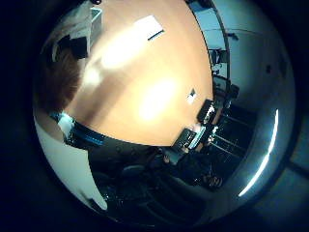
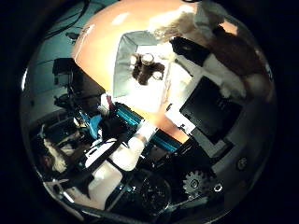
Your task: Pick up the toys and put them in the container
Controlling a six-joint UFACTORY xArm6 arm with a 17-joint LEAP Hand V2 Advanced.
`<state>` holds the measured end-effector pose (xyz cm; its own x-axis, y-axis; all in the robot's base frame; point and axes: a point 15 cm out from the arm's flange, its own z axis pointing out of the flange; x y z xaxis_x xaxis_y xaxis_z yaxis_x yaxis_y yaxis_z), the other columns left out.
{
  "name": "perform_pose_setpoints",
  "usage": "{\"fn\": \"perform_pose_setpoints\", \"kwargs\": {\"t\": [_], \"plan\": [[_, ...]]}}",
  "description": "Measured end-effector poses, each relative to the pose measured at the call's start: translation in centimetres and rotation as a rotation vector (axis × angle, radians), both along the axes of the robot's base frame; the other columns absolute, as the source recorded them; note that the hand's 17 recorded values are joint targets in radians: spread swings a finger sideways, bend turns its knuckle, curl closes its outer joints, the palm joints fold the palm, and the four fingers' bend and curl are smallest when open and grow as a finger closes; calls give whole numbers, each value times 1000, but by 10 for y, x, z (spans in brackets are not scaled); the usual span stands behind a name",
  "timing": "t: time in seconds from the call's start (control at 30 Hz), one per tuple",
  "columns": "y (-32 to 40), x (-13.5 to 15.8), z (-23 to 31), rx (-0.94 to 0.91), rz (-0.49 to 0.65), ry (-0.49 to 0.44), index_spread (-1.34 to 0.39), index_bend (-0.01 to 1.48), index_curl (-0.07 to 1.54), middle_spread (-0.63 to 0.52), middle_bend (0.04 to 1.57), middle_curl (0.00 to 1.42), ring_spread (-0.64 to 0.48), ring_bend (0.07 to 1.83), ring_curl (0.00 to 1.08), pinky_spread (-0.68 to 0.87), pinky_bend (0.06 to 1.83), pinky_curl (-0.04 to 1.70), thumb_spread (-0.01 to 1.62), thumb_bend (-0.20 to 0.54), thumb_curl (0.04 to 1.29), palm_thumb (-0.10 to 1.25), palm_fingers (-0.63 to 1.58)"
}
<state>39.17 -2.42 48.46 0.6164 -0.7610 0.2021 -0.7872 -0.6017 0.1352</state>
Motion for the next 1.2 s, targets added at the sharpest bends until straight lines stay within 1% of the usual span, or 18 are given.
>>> {"fn": "perform_pose_setpoints", "kwargs": {"t": [0.13, 0.27, 0.4, 0.63, 0.7, 0.83, 0.9, 0.93, 1.03, 1.07, 1.1, 1.13, 1.17, 1.2], "plan": [[42, -1, 17, 18, 40, -41, -387, 823, 938, -232, 1127, 879, -242, 1315, 680, -284, 1124, 856, 1071, -16, 482, 988, 1070], [81, -2, 17, 25, 75, -62, -390, 814, 943, -234, 1123, 884, -242, 1313, 683, -287, 1118, 871, 1071, -16, 483, 988, 1072], [111, -2, 8, 28, 96, -51, -393, 806, 949, -236, 1117, 890, -243, 1309, 685, -289, 1117, 886, 1071, -16, 483, 987, 1074], [142, 2, -19, 70, 98, 14, -398, 797, 958, -238, 1112, 897, -245, 1317, 690, -297, 1099, 905, 1071, -16, 483, 987, 1070], [147, 7, -23, 80, 98, 13, -400, 792, 961, -240, 1107, 901, -245, 1319, 691, -299, 1097, 911, 1071, -16, 483, 987, 1067], [155, 15, -22, 108, 96, -20, -405, 782, 968, -242, 1096, 907, -253, 1303, 688, -309, 1078, 917, 1120, -20, 458, 947, 1045], [160, 20, -20, 129, 99, -41, -416, 682, 949, -249, 1073, 884, -259, 1264, 675, -340, 1038, 900, 1141, -41, 399, 840, 954], [159, 21, -20, 132, 95, -43, -424, 618, 932, -250, 1051, 869, -266, 1253, 664, -363, 1026, 886, 1141, -40, 377, 796, 915], [154, 18, -19, 132, 85, -39, -445, 325, 837, -256, 962, 820, -275, 1232, 635, -428, 992, 841, 1117, -42, 324, 662, 664], [153, 18, -19, 132, 85, -38, -462, 261, 802, -258, 922, 801, -272, 1223, 625, -432, 970, 827, 1102, -39, 309, 616, 608], [153, 17, -19, 131, 85, -35, -474, 219, 769, -262, 881, 783, -268, 1205, 615, -417, 936, 818, 1092, -38, 299, 587, 530], [152, 15, -20, 128, 84, -26, -484, 209, 747, -261, 831, 762, -262, 1161, 598, -375, 878, 807, 1080, -43, 290, 555, 396], [151, 12, -20, 125, 85, -16, -485, 216, 735, -260, 816, 753, -254, 1142, 601, -333, 844, 813, 1071, -41, 284, 530, 345], [150, 10, -21, 122, 87, -7, -486, 212, 701, -246, 771, 726, -244, 1078, 575, -246, 793, 799, 1059, -39, 278, 501, 256]]}}
